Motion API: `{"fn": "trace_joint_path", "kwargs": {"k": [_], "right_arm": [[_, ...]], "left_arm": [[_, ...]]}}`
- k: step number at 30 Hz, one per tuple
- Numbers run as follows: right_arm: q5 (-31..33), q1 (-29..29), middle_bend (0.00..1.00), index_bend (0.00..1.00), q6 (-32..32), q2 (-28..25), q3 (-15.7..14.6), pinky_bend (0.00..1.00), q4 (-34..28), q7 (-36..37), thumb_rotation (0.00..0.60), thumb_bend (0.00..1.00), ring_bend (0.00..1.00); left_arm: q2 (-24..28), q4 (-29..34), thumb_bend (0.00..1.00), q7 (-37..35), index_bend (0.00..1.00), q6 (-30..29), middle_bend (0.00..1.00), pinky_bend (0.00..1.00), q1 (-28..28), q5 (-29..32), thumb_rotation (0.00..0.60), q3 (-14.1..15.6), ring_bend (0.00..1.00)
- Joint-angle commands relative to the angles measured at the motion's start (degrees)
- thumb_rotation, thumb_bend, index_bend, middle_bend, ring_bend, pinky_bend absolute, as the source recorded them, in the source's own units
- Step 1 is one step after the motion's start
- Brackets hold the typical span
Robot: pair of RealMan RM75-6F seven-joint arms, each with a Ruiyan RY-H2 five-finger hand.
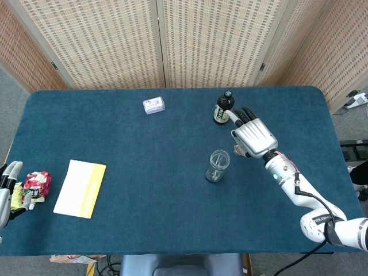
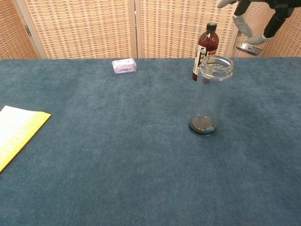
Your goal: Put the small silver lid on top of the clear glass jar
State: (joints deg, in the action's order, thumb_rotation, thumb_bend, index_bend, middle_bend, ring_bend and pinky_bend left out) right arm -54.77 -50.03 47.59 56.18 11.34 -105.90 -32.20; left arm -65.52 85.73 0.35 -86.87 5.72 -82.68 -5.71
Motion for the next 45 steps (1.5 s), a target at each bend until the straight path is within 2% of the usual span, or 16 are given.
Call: {"fn": "trace_joint_path", "kwargs": {"k": [1, 12, 22, 45], "right_arm": [[1.3, -1.3, 0.02, 0.67, 0.6, 0.3, -0.1, 0.00, -1.4, -1.8, 0.600, 0.37, 0.00], [6.2, -5.8, 0.02, 0.67, 4.0, 2.2, -0.6, 0.00, -5.8, -8.8, 0.600, 0.37, 0.00], [9.8, -9.2, 0.02, 0.67, 5.5, 6.0, -1.9, 0.00, -5.0, -12.1, 0.600, 0.37, 0.00], [8.6, -9.5, 0.02, 0.67, 7.6, 4.9, -4.1, 0.00, -5.6, -11.1, 0.600, 0.37, 0.00]], "left_arm": [[0.3, 0.1, 0.35, -0.5, 0.00, 0.1, 0.08, 0.11, -0.1, 0.3, 0.600, -0.1, 0.00], [1.4, 0.3, 0.35, -3.0, 0.00, -0.8, 0.08, 0.11, -0.6, -0.1, 0.600, -0.2, 0.00], [2.1, 0.5, 0.35, -4.9, 0.00, -2.0, 0.08, 0.11, -1.3, -0.9, 0.600, -0.1, 0.00], [2.1, 0.4, 0.35, -4.1, 0.00, -2.0, 0.08, 0.11, -1.5, -0.7, 0.600, -0.2, 0.00]]}}
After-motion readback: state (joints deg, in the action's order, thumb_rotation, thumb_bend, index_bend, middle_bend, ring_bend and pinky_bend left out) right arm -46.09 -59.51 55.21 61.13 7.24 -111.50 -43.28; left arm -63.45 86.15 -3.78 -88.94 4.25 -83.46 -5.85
